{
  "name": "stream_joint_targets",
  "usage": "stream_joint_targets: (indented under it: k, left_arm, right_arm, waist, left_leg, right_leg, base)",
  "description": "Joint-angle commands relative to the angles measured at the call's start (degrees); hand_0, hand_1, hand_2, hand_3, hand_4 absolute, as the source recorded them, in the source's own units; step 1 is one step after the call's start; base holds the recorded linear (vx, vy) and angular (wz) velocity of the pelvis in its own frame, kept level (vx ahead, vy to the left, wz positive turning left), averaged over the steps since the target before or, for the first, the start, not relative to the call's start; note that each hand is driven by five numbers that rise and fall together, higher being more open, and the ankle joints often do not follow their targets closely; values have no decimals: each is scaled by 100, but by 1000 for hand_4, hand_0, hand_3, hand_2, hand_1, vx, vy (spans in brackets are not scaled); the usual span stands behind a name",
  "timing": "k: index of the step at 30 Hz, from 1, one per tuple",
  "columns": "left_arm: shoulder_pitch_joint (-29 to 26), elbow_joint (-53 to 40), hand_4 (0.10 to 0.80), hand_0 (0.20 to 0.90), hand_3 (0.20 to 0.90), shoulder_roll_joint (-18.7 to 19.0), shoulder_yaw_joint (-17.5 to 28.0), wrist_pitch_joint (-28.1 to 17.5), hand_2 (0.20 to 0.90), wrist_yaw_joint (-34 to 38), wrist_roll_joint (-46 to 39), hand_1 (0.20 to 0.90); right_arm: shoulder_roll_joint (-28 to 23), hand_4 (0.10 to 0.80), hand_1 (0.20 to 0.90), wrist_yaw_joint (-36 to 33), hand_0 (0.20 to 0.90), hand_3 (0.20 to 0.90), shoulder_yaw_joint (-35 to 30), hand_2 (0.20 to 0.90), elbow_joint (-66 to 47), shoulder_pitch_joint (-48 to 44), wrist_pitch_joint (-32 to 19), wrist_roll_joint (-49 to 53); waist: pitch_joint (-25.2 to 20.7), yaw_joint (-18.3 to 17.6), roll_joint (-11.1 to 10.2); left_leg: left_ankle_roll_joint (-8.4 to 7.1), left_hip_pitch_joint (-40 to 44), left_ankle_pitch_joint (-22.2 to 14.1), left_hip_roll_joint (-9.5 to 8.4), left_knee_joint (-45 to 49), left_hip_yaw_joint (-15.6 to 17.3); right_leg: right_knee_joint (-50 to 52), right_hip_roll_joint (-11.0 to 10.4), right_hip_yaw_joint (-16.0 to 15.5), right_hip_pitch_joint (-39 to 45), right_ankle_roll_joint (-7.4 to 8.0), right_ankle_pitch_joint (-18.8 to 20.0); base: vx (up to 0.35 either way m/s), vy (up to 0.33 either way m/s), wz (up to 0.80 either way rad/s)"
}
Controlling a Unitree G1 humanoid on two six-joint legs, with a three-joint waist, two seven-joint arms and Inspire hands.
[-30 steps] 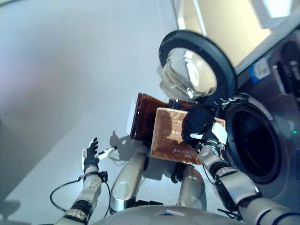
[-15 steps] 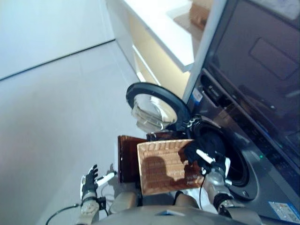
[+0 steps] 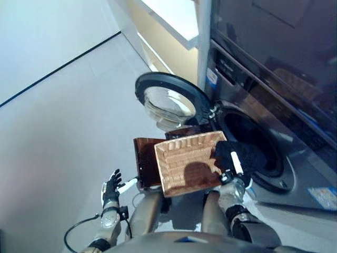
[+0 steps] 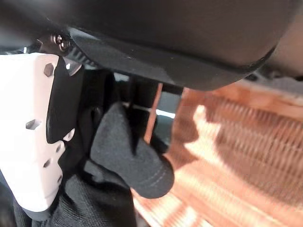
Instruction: Pick up the clothes and place them into the washing machine
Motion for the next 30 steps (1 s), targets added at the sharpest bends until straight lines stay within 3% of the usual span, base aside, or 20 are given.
stream_joint_targets:
  k: [1, 9, 24, 26, 27, 28, 30]
  left_arm:
    - [-18, -451, 800, 900, 900, 216, 40, -365, 900, 91, -106, 900]
    - [61, -412, 800, 900, 900, 247, -13, -365, 900, 86, -111, 900]
    - [100, -275, 800, 900, 900, 255, 27, -397, 900, 94, -116, 900]
    - [220, -464, 800, 900, 900, 322, 64, -453, 900, 61, -115, 900]
    - [213, -471, 800, 900, 900, 318, 55, -449, 900, 63, -116, 900]
    - [324, -664, 800, 900, 900, 423, 64, -520, 900, -7, -144, 900]
    - [344, -736, 800, 900, 900, 505, 18, -529, 900, -60, -136, 900]
  right_arm:
    - [35, 300, 200, 27, 200, 200, -239, 200, -679, -493, -890, 274]
    - [41, 300, 200, 43, 200, 200, -269, 200, -449, -812, -942, 464]
    - [-303, 300, 200, 86, 200, 200, -375, 200, -29, -1108, -782, 391]
    - [-795, 300, 200, -116, 200, 200, -666, 200, -55, -1492, -789, 169]
    - [-810, 300, 200, -132, 200, 200, -678, 200, -49, -1509, -782, 152]
    - [-1493, 300, 200, -424, 200, 200, -879, 200, -219, -1985, -872, -180]
    - [-2116, 300, 200, -646, 200, 200, -946, 200, -261, -2405, -897, -350]
  waist:
    - [-4, -9, -122]
    - [3, 54, -62]
    - [-4, 168, 140]
    - [-12, 234, 248]
    - [-11, 242, 257]
    - [-8, 316, 371]
    - [-45, 401, 463]
  left_leg:
    - [36, -256, -131, -130, 196, 92]
    - [53, -237, -186, -169, 169, 135]
    - [-14, -248, 31, -288, -233, 137]
    - [-38, -267, 121, -343, -381, 120]
    - [-38, -270, 128, -344, -389, 117]
    - [-63, -326, 231, -405, -509, 113]
    - [-76, -353, 318, -440, -632, 79]
  right_leg:
    - [-619, 94, 34, 34, -112, 620]
    - [-561, 66, 118, -29, -127, 605]
    - [-755, -53, 85, -49, -105, 664]
    - [-812, -106, 64, -89, -84, 697]
    - [-817, -107, 61, -92, -83, 702]
    - [-891, -151, 44, -139, -68, 746]
    - [-928, -207, -12, -191, -54, 768]
  base:
    - [9, 12, -10]
    - [16, 31, 2]
    - [2, 5, 1]
    - [-14, 8, 2]
    - [-67, 30, 8]
    - [-66, 31, 15]
    - [-52, 26, 18]
